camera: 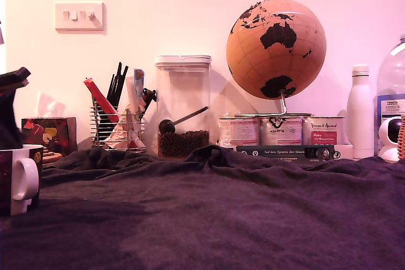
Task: Pick up the coffee capsules on the table and drop them inside the coffee cup
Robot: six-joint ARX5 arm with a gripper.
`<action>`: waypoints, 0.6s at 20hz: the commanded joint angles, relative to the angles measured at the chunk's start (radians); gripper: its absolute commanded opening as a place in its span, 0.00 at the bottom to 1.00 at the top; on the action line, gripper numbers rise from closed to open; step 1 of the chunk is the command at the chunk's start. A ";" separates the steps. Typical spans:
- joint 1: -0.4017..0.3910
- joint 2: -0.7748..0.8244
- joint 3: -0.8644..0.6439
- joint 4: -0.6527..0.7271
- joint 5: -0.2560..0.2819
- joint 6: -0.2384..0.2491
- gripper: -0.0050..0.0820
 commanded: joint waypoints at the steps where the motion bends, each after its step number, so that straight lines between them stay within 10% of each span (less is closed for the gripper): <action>1: -0.001 0.008 0.007 0.006 0.004 -0.006 0.54; 9: -0.001 0.007 0.008 0.006 0.045 -0.005 0.52; 12: -0.001 0.006 0.013 -0.003 0.059 -0.005 0.34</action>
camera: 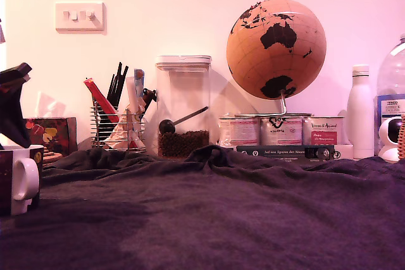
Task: Pick up the coffee capsules on the table and drop them inside the coffee cup
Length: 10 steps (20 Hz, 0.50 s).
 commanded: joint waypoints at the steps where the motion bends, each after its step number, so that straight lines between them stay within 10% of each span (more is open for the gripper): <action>1: -0.001 0.005 0.012 0.002 0.023 -0.003 0.23; 4: -0.001 -0.008 0.012 0.009 0.048 -0.003 0.03; 10: -0.002 -0.119 0.012 0.013 0.047 -0.003 0.03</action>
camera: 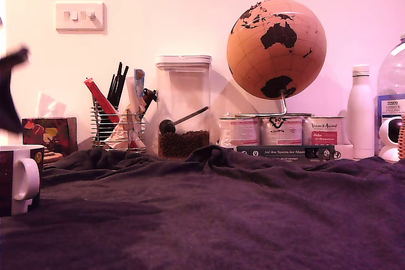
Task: Pick up the coffee capsules on the table and drop them inside the coffee cup
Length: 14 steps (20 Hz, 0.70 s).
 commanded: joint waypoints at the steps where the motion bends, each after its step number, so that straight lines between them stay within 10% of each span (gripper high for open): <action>1: -0.002 -0.058 0.010 0.008 0.003 -0.003 0.03; 14: -0.002 -0.271 0.005 0.005 -0.002 -0.002 0.03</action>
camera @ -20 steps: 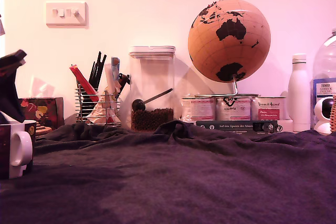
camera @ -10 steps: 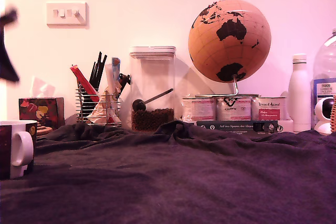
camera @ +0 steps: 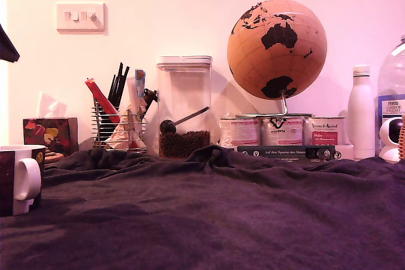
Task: Pick up the coffee capsules on the table and drop them inside the coffee cup
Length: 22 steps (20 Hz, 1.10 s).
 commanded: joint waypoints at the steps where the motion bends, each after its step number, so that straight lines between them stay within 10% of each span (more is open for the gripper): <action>1: -0.002 -0.025 -0.011 0.027 -0.011 -0.003 0.03; 13: -0.002 -0.340 -0.378 0.284 -0.132 -0.052 0.03; 22: -0.002 -0.651 -0.522 0.179 -0.142 -0.056 0.03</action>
